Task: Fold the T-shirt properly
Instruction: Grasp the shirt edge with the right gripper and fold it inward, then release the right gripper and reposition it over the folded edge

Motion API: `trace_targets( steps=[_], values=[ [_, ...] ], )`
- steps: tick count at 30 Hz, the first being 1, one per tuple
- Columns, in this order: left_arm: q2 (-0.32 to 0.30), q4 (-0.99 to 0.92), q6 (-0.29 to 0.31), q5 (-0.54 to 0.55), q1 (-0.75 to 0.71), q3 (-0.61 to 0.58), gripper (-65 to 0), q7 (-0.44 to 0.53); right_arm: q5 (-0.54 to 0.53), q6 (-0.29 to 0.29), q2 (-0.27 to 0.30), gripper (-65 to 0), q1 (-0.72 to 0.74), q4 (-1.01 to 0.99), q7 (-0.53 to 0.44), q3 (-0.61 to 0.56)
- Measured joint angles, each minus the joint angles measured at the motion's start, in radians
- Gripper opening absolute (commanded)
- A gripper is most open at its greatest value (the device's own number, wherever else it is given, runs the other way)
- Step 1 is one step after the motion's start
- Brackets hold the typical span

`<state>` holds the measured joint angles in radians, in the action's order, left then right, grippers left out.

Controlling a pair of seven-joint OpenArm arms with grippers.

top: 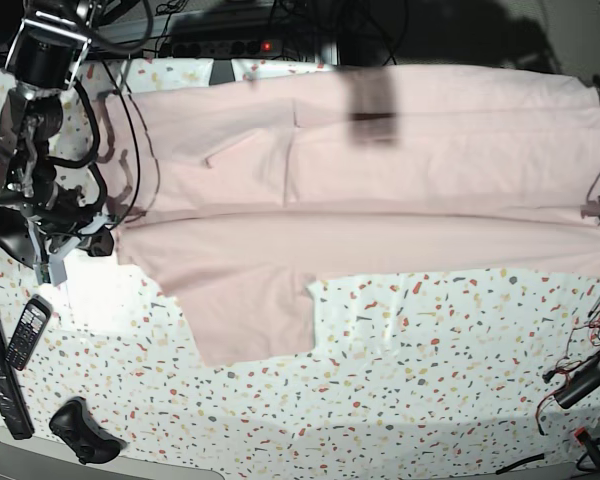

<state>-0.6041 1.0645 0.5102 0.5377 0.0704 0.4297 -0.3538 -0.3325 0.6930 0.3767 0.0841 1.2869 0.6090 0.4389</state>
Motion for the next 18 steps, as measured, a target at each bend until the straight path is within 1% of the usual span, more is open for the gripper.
trace_targets(
  steps=[2, 5, 8, 11, 12, 16, 18],
  values=[
    [-0.011, 0.023, 0.000, -0.002, -0.021, 0.007, -65.0, -0.022, -0.004, 0.000, 0.000, -62.5, -0.023, 0.027, 0.000, 0.000],
    [-0.008, 0.085, 0.011, 0.012, -0.064, 0.039, -65.0, -0.047, -0.011, 0.000, 0.000, -62.5, -0.056, 0.063, 0.000, 0.000],
    [-0.009, 0.151, 0.021, 0.049, -0.119, 0.077, -65.0, -0.044, -0.034, 0.000, 0.000, -62.5, -0.063, 0.071, 0.000, 0.003],
    [-0.009, 0.159, 0.021, 0.046, -0.129, 0.089, -65.0, -0.039, -0.054, 0.000, 0.000, -61.9, -0.053, 0.071, 0.000, 0.003],
    [-0.008, 0.159, 0.021, 0.046, -0.129, 0.089, -65.0, -0.040, -0.061, 0.000, 0.000, -60.7, -0.051, 0.071, 0.000, 0.003],
    [-0.008, 0.159, 0.021, 0.046, -0.128, 0.089, -65.0, -0.035, -0.089, 0.000, -0.005, -47.0, -0.023, 0.072, 0.000, 0.003],
    [-0.008, 0.159, 0.021, 0.045, -0.128, 0.089, -65.0, -0.034, -0.109, -0.001, -0.006, -43.0, -0.004, 0.072, 0.001, 0.002]
  ],
)
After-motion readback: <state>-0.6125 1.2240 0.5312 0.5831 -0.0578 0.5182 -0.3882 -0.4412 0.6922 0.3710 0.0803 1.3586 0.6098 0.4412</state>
